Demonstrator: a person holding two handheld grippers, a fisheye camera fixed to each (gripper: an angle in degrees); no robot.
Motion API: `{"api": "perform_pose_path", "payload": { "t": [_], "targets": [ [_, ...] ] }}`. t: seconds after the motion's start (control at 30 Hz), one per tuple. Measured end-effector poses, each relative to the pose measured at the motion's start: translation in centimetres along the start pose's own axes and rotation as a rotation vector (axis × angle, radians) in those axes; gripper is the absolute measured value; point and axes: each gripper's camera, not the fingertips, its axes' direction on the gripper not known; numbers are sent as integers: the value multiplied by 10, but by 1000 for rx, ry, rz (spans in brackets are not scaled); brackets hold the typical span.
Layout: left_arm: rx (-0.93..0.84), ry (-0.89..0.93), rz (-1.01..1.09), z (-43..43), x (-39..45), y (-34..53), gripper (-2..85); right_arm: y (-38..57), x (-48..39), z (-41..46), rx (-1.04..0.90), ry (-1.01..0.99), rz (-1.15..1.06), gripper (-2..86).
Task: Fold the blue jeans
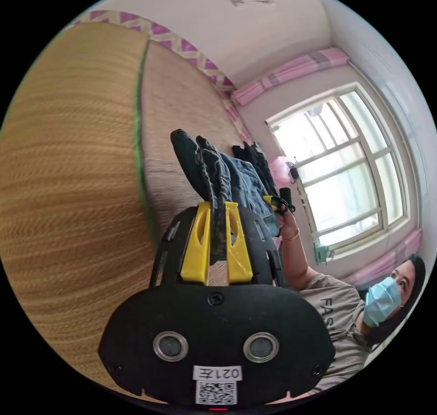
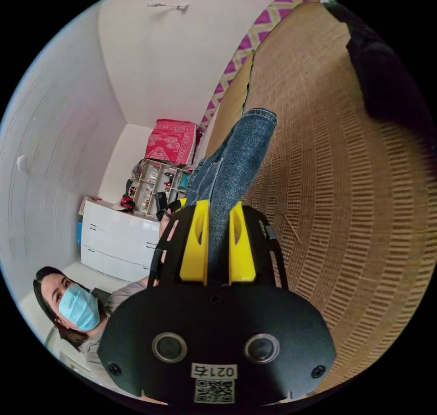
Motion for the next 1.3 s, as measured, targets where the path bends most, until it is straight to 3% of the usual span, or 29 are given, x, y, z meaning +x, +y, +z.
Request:
{"api": "perform_pose_path", "payload": {
  "t": [0.17, 0.37, 0.5, 0.63, 0.7, 0.83, 1.0, 1.1, 1.17, 1.3],
  "targets": [
    [-32, 109, 126, 125, 107, -92, 48, -30, -41, -224, 202, 216, -94, 70],
    [-62, 113, 215, 276, 239, -211, 51, -92, -50, -410, 381, 375, -77, 72],
    [-46, 52, 235, 357, 279, -258, 58, -122, -18, -463, 475, 434, -9, 81],
    [-158, -13, 228, 413, 243, -245, 18, -133, 57, -457, 433, 640, 175, 112],
    [-146, 24, 194, 406, 213, -222, 0, -130, 72, -448, 400, 709, 193, 113],
    [-149, 78, 178, 341, 164, -154, -8, -105, 17, -451, 571, 698, 132, 91],
    [-99, 155, 227, 210, 149, -49, -9, -80, -162, -375, 758, 982, -138, 75],
    [-41, 180, 292, 118, 146, 33, -10, -90, -275, -252, 621, 848, -496, 53],
    [22, 182, 329, 63, 143, 83, -10, -101, -357, -119, 406, 690, -780, 34],
    [202, 325, 416, -50, 128, 187, -10, -117, -459, 95, 140, 413, -1007, 29]
  ]
}}
